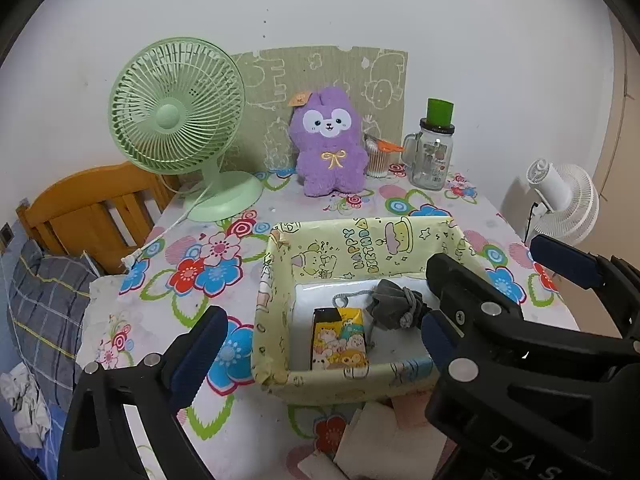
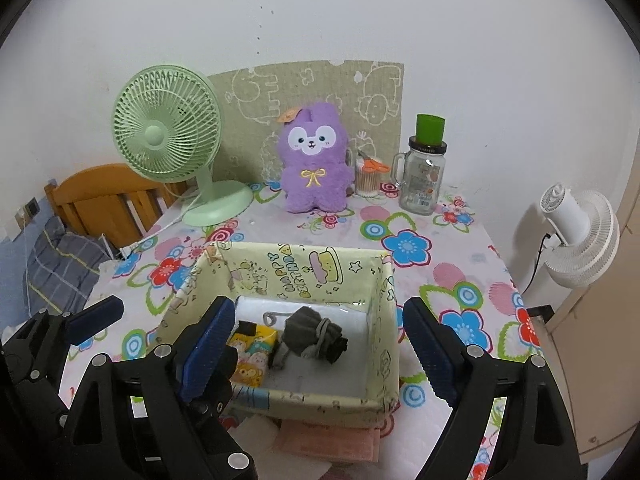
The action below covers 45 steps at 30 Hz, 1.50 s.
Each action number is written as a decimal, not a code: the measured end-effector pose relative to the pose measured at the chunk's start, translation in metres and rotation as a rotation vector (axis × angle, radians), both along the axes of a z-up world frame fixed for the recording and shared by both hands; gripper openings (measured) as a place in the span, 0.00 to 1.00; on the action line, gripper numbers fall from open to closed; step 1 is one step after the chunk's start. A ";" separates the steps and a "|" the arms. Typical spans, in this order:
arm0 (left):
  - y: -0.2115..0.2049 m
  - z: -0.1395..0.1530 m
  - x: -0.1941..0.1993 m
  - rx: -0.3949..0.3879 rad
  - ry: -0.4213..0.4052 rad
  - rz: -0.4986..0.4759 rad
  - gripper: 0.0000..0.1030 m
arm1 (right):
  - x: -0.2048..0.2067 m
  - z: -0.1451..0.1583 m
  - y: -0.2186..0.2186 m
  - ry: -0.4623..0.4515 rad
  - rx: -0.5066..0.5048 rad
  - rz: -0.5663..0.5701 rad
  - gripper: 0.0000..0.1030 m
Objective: Organize soft objects
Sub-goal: 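Open both tools to drop the sock and snack bag into the box, then withdraw both tools from the box back toward the remaining items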
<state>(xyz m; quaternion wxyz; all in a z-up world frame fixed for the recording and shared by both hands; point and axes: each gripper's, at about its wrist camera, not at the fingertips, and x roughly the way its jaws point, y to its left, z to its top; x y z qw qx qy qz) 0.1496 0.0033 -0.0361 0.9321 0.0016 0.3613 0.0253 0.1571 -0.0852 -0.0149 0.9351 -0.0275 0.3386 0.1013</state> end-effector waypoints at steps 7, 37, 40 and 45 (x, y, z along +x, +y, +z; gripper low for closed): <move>-0.003 0.007 -0.021 0.008 -0.030 0.007 0.98 | -0.021 0.008 -0.002 -0.021 0.003 0.000 0.87; -0.005 -0.004 -0.095 -0.012 -0.037 0.023 1.00 | -0.101 0.003 -0.006 -0.074 -0.005 -0.009 0.95; -0.006 -0.007 -0.100 -0.008 -0.037 0.022 1.00 | -0.106 -0.001 -0.006 -0.069 -0.005 -0.008 0.94; -0.006 -0.014 -0.108 -0.013 -0.037 0.019 1.00 | -0.112 -0.007 -0.005 -0.062 -0.008 -0.003 0.94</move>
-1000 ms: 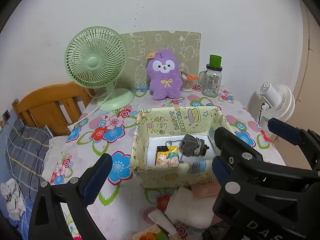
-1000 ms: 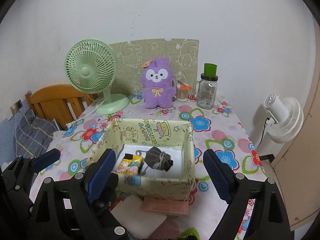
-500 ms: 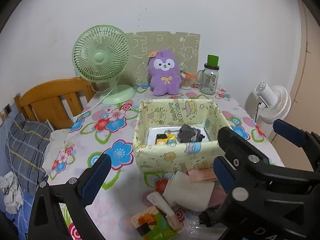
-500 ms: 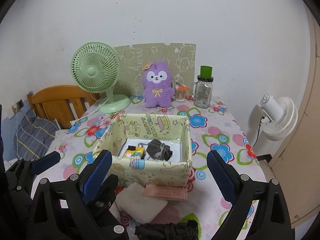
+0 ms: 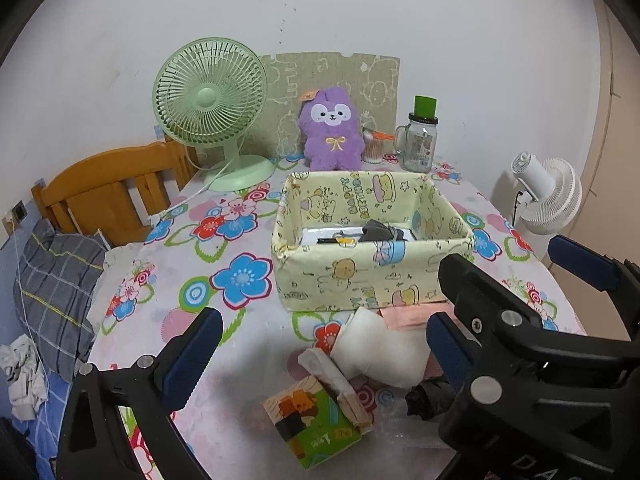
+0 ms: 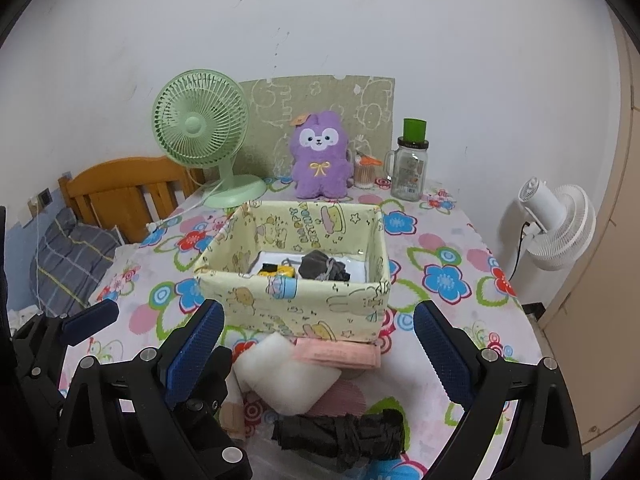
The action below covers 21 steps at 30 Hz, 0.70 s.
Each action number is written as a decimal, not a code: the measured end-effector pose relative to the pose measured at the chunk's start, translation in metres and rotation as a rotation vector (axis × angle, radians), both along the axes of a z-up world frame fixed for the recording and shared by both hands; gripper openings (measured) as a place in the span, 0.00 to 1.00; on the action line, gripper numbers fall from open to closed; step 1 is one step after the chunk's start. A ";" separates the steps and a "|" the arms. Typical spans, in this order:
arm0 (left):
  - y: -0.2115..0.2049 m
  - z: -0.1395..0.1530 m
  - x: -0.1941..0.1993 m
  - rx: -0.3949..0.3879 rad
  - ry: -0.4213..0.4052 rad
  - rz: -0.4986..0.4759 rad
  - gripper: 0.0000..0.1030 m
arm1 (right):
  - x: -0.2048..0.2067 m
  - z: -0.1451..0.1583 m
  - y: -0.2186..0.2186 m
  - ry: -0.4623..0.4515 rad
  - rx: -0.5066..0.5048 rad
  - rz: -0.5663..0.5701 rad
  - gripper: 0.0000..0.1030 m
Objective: Organize soft objects
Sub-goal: 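Withdraw both tools from the box back toward the remaining items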
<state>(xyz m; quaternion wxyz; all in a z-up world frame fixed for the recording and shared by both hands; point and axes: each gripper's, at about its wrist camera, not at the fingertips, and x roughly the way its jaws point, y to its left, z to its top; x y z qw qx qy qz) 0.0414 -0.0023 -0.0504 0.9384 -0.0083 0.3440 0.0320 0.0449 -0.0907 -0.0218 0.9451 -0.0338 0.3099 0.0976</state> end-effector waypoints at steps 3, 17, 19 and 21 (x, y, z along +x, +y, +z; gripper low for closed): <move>-0.002 -0.004 -0.005 0.010 0.007 -0.012 1.00 | -0.006 -0.005 0.001 0.002 -0.011 0.000 0.94; -0.006 -0.033 -0.016 0.006 0.021 -0.066 1.00 | -0.020 -0.036 -0.002 0.034 -0.015 0.008 0.94; -0.006 -0.037 -0.017 0.016 0.019 -0.064 1.00 | -0.021 -0.041 -0.002 0.040 -0.015 0.011 0.94; -0.004 -0.042 -0.016 0.012 0.025 -0.066 1.00 | -0.022 -0.046 -0.002 0.045 -0.018 0.009 0.94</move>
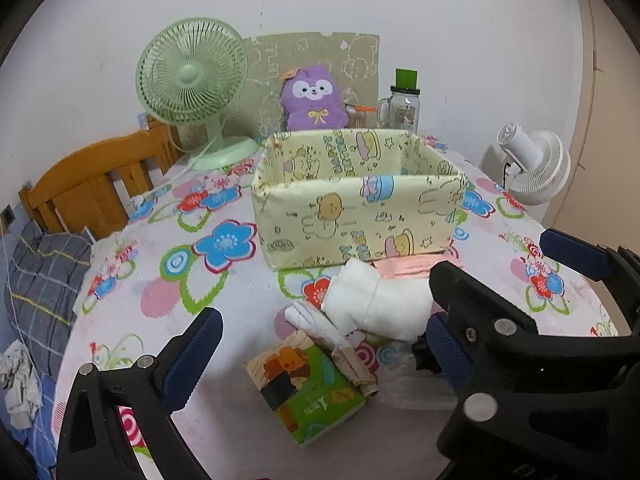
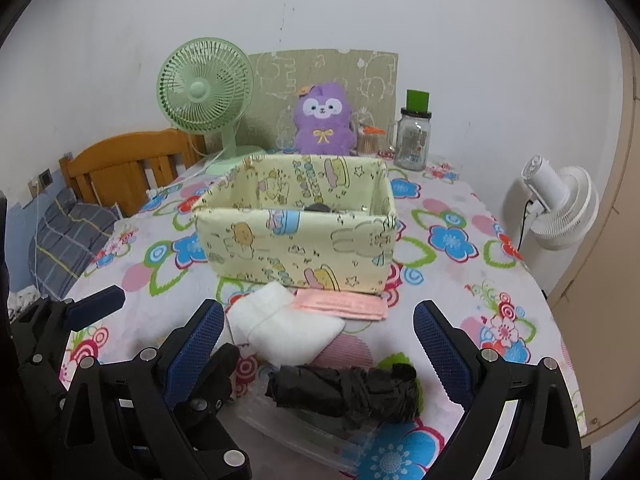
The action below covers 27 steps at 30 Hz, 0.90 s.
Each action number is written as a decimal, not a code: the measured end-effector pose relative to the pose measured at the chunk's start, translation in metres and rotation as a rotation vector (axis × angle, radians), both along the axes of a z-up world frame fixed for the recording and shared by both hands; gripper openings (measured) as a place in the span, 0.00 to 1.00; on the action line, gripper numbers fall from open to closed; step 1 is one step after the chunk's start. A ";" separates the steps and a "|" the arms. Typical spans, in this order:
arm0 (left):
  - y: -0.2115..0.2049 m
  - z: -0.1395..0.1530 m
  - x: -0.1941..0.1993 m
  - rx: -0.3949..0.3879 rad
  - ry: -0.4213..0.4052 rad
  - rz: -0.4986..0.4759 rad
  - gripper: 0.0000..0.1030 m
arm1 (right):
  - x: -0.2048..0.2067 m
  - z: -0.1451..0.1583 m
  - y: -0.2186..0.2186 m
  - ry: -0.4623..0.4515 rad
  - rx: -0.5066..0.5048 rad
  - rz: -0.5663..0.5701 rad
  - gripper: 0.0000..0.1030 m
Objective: Organize soft objects
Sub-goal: 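Withdraw both tools from the box back toward the remaining items, then grasp the black folded umbrella with the right tool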
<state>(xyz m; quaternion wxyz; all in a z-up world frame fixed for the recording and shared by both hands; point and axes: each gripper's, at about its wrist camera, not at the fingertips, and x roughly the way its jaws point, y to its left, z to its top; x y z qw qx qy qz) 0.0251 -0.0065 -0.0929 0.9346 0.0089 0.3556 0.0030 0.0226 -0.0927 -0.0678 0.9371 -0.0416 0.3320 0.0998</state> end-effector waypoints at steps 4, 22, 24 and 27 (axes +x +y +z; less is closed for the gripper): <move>0.003 -0.010 0.001 -0.021 0.022 0.001 1.00 | -0.003 -0.008 -0.002 0.003 -0.002 -0.002 0.94; 0.002 -0.056 0.016 0.019 0.141 0.018 1.00 | 0.013 -0.058 -0.008 0.138 -0.020 -0.052 0.94; 0.002 -0.059 0.020 0.022 0.149 0.020 1.00 | 0.016 -0.061 -0.010 0.151 -0.020 -0.061 0.94; 0.001 -0.063 0.024 0.020 0.158 0.024 1.00 | 0.020 -0.066 -0.012 0.175 -0.009 -0.074 0.94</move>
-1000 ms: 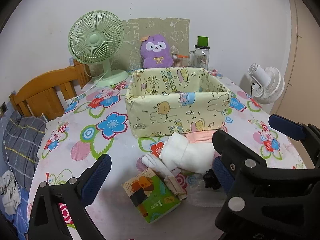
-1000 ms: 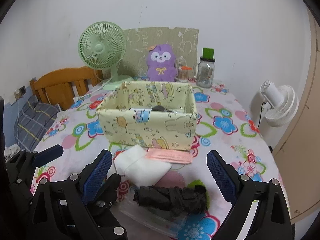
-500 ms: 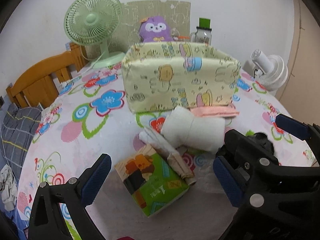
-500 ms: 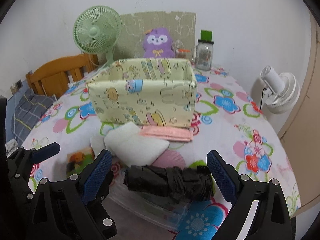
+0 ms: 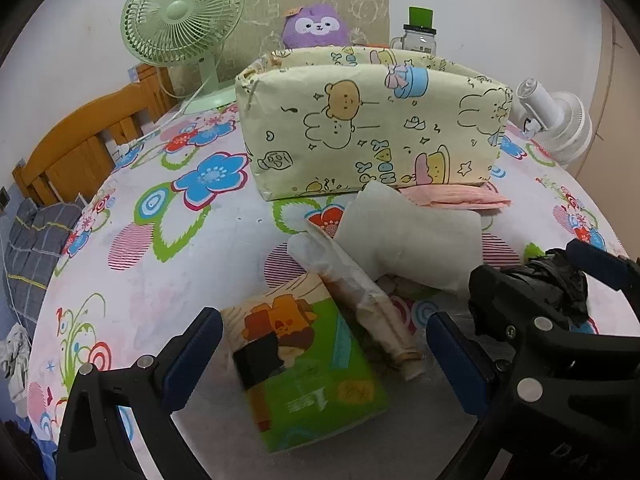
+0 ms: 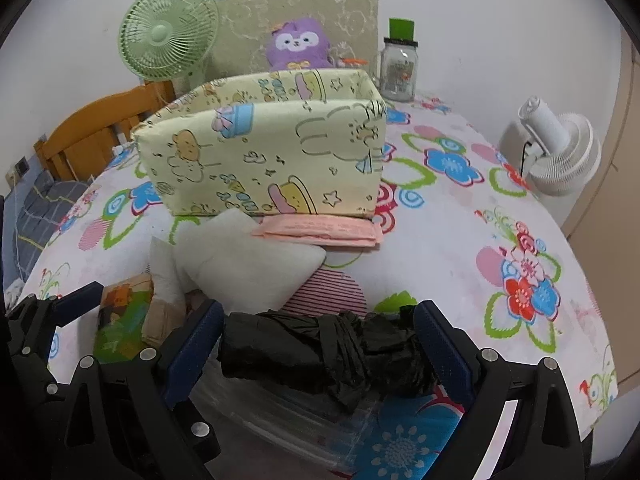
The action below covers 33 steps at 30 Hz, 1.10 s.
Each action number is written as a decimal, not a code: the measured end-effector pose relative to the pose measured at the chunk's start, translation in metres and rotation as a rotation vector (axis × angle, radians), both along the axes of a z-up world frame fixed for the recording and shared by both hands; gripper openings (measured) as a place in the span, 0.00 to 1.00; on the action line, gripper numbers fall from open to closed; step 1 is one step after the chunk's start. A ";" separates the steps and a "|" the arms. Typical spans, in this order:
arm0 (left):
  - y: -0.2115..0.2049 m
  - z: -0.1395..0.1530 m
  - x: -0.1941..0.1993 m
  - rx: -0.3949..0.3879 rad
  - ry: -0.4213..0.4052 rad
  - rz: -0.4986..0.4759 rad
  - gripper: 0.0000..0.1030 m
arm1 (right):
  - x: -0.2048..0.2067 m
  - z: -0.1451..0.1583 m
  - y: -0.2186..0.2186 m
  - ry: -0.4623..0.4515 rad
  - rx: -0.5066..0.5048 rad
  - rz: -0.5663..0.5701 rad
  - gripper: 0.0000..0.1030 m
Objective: Organize soft objects
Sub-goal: 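Grasp the black folded umbrella with the right tool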
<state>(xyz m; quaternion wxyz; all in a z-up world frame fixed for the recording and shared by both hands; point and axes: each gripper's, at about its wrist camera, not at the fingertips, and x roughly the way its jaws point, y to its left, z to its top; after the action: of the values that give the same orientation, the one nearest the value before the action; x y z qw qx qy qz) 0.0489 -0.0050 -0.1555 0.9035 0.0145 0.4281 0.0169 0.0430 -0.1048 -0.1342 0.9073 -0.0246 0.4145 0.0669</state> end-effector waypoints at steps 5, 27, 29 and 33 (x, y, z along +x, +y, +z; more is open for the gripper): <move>0.000 -0.006 0.006 0.012 0.017 0.003 1.00 | 0.006 -0.009 -0.003 0.022 0.003 -0.034 0.98; -0.003 0.002 0.012 0.004 -0.003 -0.013 0.58 | 0.017 -0.007 -0.009 0.038 0.053 -0.041 0.98; -0.003 0.003 0.011 0.005 -0.006 -0.010 0.58 | 0.016 -0.006 -0.009 0.034 0.052 -0.039 0.98; -0.002 0.003 0.010 0.007 -0.006 0.004 0.65 | 0.014 -0.004 -0.008 0.025 0.043 -0.035 0.97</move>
<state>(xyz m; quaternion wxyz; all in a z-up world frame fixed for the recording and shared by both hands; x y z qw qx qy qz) 0.0591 -0.0067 -0.1526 0.9046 0.0166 0.4254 0.0201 0.0571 -0.1124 -0.1379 0.9033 0.0029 0.4246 0.0604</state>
